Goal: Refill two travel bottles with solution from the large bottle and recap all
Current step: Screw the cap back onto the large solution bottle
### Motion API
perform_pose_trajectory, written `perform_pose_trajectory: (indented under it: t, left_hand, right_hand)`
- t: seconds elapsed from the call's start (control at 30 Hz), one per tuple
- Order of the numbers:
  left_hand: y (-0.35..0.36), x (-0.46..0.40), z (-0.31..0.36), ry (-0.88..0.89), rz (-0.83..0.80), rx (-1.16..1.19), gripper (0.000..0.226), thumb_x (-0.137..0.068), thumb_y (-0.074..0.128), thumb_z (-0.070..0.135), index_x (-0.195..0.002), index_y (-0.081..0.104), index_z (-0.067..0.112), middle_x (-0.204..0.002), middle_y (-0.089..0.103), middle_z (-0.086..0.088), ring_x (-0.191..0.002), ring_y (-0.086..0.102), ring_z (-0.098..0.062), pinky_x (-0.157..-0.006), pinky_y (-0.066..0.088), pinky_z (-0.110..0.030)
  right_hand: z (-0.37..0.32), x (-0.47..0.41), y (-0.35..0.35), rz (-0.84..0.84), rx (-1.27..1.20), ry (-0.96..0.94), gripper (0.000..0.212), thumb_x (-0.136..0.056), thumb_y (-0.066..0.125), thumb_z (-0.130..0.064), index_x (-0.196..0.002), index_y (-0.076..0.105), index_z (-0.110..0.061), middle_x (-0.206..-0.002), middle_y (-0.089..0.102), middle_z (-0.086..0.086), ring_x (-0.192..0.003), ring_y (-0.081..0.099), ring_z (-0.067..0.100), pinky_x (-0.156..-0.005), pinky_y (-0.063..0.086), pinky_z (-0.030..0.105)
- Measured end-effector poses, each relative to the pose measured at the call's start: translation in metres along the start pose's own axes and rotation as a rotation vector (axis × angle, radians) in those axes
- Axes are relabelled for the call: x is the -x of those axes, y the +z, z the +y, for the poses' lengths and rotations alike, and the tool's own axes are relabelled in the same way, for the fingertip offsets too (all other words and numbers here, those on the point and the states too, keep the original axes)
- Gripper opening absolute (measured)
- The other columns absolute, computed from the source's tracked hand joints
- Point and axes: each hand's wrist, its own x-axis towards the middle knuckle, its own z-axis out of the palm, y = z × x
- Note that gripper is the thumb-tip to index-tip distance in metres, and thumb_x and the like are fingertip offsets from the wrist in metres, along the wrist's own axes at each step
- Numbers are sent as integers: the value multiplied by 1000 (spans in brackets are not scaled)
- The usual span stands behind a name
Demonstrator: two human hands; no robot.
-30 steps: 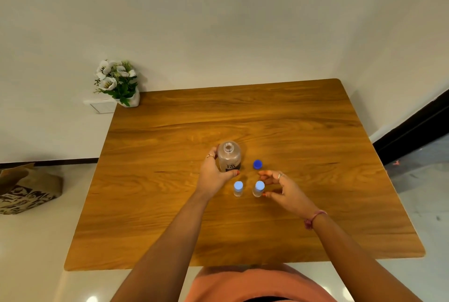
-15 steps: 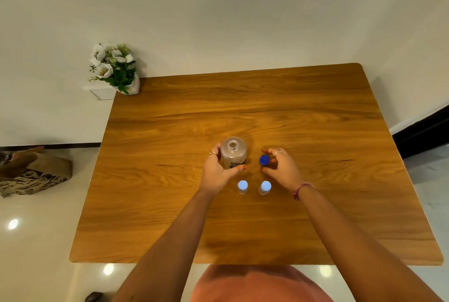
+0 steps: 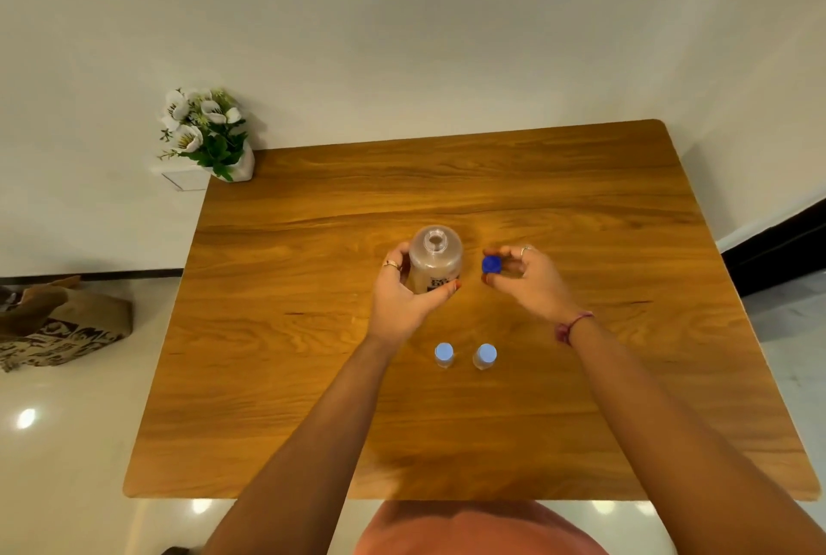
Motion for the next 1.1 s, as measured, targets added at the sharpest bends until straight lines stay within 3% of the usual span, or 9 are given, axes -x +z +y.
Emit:
perform_pose_trajectory:
  t: [0.1,0.23,0.37,0.43,0.5,0.67,0.97,1.1]
  left_hand:
    - [-4,-9,32,96,42,-16,74,-55,86,39,-119,52,25,-121,58,-1,-116,54,-14,-98,48,-38]
    - [-12,-21,84,213,98,-33,81,-56,84,43,-123,49,16,-121,56,0,-114,53,-10,-92,48,-23]
    - [-22,-30,141,268,92,42,72,-63,87,17,-124,49,16,-119,56,3,-103,55,3,-74,48,-9]
    - [-26,-34,165,294,85,57,72,-64,85,14,-126,49,14,-120,57,2,-99,55,6,-69,46,-5]
    - [-32,-36,186,329,88,61,72,-65,85,17,-128,49,14,-121,58,1,-98,56,7,-69,46,-5]
    - [-41,-40,228,395,87,77,75,-66,84,20,-131,48,15,-122,60,2,-105,59,-6,-74,51,-10]
    - [-59,-34,286,464,103,92,65,-70,81,26,-128,52,22,-111,60,11,-96,59,-4,-62,48,-5]
    - [-69,-31,301,456,78,81,66,-70,81,26,-129,52,22,-116,61,7,-105,59,-13,-76,50,-18]
  right_hand:
    - [-45,-2,-25,39,-106,-111,36,-77,73,-7,-110,62,-18,-118,57,3,-98,58,3,-86,50,19]
    - [-113,0,-59,32,-190,-268,43,-78,71,-6,-119,60,-16,-114,63,0,-98,61,2,-84,52,19]
    - [-178,8,-90,52,-301,-454,44,-81,69,-4,-121,57,-17,-111,65,0,-99,66,10,-84,53,21]
    - [-206,11,-103,40,-350,-524,42,-80,69,-2,-119,56,-13,-110,66,4,-99,66,14,-84,54,25]
    - [-230,15,-114,27,-357,-576,40,-78,70,-2,-115,56,-11,-109,67,6,-99,67,16,-84,54,27]
    - [-278,23,-134,9,-302,-700,31,-77,69,-2,-104,60,-15,-105,68,5,-97,67,16,-82,54,28]
    - [-346,44,-155,40,-86,-896,31,-88,61,-8,-118,59,-15,-117,64,3,-101,64,14,-81,54,26]
    - [-370,52,-161,19,42,-930,31,-88,60,-8,-118,59,-15,-114,65,0,-101,64,9,-78,54,21]
